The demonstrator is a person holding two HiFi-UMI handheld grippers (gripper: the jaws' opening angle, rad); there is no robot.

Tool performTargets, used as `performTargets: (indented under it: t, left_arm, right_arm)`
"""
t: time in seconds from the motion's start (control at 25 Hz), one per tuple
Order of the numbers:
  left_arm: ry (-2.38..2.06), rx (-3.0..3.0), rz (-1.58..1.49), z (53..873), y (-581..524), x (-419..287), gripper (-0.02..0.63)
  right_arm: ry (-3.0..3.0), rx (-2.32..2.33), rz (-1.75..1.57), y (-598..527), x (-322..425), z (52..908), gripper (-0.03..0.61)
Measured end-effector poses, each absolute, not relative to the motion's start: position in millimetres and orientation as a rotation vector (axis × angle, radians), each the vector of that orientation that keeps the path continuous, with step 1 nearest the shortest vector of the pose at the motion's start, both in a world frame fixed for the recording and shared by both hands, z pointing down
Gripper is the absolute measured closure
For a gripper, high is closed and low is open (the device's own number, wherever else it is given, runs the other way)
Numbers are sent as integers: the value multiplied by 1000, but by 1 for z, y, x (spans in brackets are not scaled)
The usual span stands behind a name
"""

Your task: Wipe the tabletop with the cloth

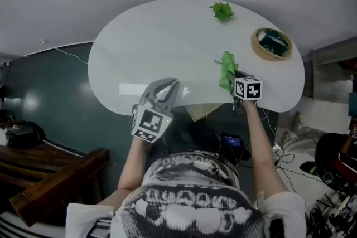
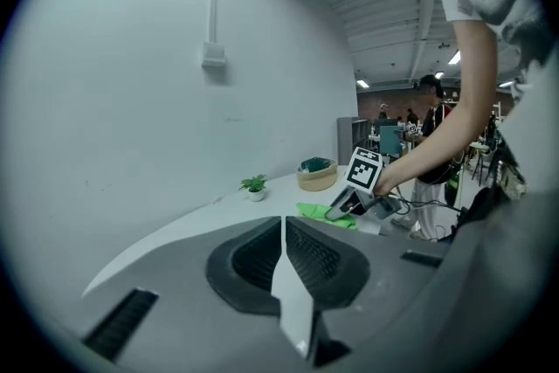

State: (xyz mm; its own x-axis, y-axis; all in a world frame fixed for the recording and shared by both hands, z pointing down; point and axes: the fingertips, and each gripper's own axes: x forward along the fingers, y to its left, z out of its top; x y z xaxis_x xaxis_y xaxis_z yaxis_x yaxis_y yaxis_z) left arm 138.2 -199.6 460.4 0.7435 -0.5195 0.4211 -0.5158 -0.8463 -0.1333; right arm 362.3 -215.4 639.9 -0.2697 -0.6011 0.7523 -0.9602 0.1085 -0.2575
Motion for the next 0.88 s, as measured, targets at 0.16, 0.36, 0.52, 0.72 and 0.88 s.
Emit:
performTargets:
  t: [0.16, 0.36, 0.52, 0.72, 0.88]
  left_arm:
    - [840, -2933, -695, 461, -180, 166, 600]
    - [786, -2911, -698, 458, -161, 195, 600]
    - [759, -2903, -710, 459, -152, 214, 600]
    - [775, -2895, -724, 460, -138, 212, 600]
    - [811, -2891, -746, 459, -134, 202, 599]
  right_arm:
    - [-1853, 1612, 1009, -185, 430, 635, 500]
    - [-1728, 1763, 1038, -142, 514, 636, 500]
    - [-1665, 1834, 1042, -120, 566, 638, 500]
    - [-1596, 1869, 1007, -97, 607, 637, 500]
    - [-1552, 1902, 1016, -89, 627, 635, 500]
